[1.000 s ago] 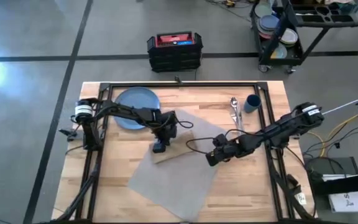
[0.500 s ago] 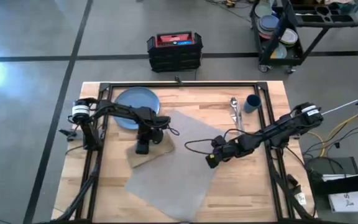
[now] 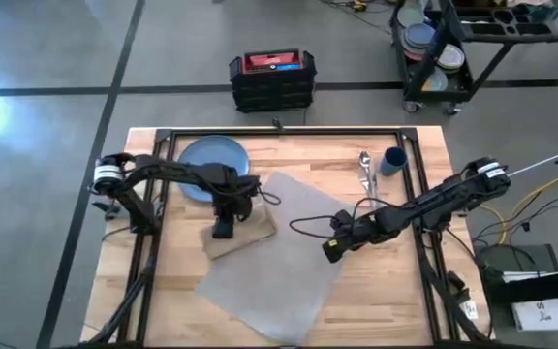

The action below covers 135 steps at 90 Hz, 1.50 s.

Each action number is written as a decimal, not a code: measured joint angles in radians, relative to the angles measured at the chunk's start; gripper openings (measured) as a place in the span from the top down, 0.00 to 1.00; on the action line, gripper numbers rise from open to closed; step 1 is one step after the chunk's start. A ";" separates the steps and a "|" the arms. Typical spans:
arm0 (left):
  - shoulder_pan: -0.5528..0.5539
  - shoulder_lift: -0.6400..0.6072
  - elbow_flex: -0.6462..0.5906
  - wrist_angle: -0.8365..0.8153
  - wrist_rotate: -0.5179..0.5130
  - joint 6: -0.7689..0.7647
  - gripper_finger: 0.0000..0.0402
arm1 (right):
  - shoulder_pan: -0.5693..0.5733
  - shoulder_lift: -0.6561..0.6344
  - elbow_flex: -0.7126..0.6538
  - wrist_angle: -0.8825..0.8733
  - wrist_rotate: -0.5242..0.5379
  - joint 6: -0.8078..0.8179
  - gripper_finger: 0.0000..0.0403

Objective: Set table place
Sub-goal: Move the brown table napkin to the middle left of the table

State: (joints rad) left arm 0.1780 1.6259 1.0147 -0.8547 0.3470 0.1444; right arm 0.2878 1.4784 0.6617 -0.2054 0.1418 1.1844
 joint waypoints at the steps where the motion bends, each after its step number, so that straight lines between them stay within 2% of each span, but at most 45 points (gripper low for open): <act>1: 0.000 -0.002 -0.001 0.011 0.000 0.000 1.00 | 0.000 0.002 0.002 0.005 0.000 -0.001 1.00; 14: 0.000 -0.017 -0.004 0.155 -0.010 -0.034 1.00 | 0.000 0.023 0.004 0.008 -0.031 -0.020 1.00; 35: 0.000 -0.012 -0.003 0.242 -0.016 -0.061 1.00 | -0.025 0.079 0.008 -0.035 -0.049 -0.008 1.00; 47: 0.000 -0.011 -0.003 0.258 -0.016 -0.080 1.00 | -0.080 0.109 0.010 -0.032 -0.043 -0.022 1.00; 63: 0.000 -0.011 -0.003 0.271 -0.016 -0.069 1.00 | -0.187 0.114 0.009 -0.040 0.043 -0.045 1.00; 72: 0.000 -0.011 -0.003 0.277 -0.028 -0.027 1.00 | -0.252 0.113 0.008 -0.044 0.053 -0.066 1.00; 85: 0.000 -0.011 -0.003 0.286 -0.124 0.067 1.00 | -0.316 0.101 0.012 -0.055 0.058 -0.098 1.00; 99: 0.000 -0.016 -0.003 0.276 -0.310 0.176 1.00 | -0.314 0.071 0.062 -0.077 0.067 -0.192 1.00; 105: 0.003 -0.019 -0.003 0.262 -0.358 0.218 1.00 | -0.306 0.057 0.096 -0.054 0.062 -0.222 1.00; 112: 0.015 -0.019 -0.009 0.242 -0.346 0.238 1.00 | -0.296 0.055 0.112 -0.057 0.060 -0.236 1.00; 124: 0.038 -0.014 -0.042 0.236 -0.257 0.240 1.00 | -0.291 0.063 0.127 -0.049 0.060 -0.238 1.00; 135: 0.042 -0.011 -0.080 0.214 -0.252 0.236 1.00 | -0.290 0.063 0.125 -0.051 0.026 -0.251 1.00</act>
State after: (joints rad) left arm 0.2199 1.6146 0.9348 -0.6410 0.0952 0.3804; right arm -0.0025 1.5414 0.7871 -0.2565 0.1680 0.9338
